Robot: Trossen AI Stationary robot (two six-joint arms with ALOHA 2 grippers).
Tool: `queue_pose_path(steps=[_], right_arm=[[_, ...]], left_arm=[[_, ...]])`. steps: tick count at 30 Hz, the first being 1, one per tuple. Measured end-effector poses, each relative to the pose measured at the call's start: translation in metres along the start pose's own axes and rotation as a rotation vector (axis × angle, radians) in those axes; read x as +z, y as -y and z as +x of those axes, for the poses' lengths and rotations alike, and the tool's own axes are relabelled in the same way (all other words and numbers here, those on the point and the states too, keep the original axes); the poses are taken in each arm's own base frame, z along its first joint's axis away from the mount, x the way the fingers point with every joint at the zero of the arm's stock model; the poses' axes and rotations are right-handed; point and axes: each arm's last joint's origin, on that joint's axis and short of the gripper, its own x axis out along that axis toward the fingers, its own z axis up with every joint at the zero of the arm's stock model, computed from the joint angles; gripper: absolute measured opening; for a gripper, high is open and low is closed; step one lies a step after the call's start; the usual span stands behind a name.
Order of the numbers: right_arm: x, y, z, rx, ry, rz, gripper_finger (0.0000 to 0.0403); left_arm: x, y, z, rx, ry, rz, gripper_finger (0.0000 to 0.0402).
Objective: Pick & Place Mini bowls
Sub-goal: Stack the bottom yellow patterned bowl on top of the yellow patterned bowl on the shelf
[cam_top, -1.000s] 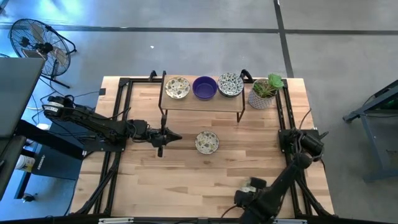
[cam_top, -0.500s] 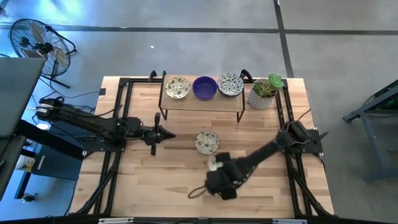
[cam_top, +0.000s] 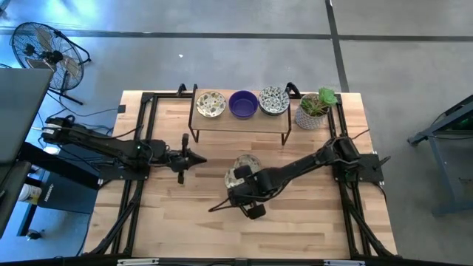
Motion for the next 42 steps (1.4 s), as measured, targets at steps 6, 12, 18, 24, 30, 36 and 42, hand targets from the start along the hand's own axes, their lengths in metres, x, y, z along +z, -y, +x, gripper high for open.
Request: queue_pose_path(steps=[6,12,18,24,30,36,42], right_arm=[[0.001,-0.012,-0.002,0.019,0.009,-0.036,0.0017],[0.001,-0.022,-0.004,0.038,0.014,-0.061,0.0017],[0.009,-0.027,-0.012,0.026,0.066,-0.081,0.0017],[0.008,-0.039,0.012,0.063,0.025,-0.139,0.0017],[0.005,-0.044,0.031,0.04,-0.02,-0.175,0.0017],[0.005,-0.043,0.034,-0.003,-0.023,-0.216,0.0028],[0.006,-0.043,0.034,0.01,-0.017,-0.205,0.0073]], left_arm=[[-0.021,0.012,-0.01,0.098,0.108,-0.034,0.0],[-0.023,0.012,-0.014,0.143,0.126,-0.059,0.0],[-0.023,0.012,-0.014,0.156,0.113,-0.039,0.0],[-0.023,0.012,-0.014,0.138,0.125,-0.033,0.0],[-0.023,0.013,-0.014,0.131,0.124,-0.038,0.0],[-0.023,0.014,-0.013,0.108,0.129,-0.046,0.0],[-0.026,0.016,-0.013,0.085,0.096,-0.04,0.0]])
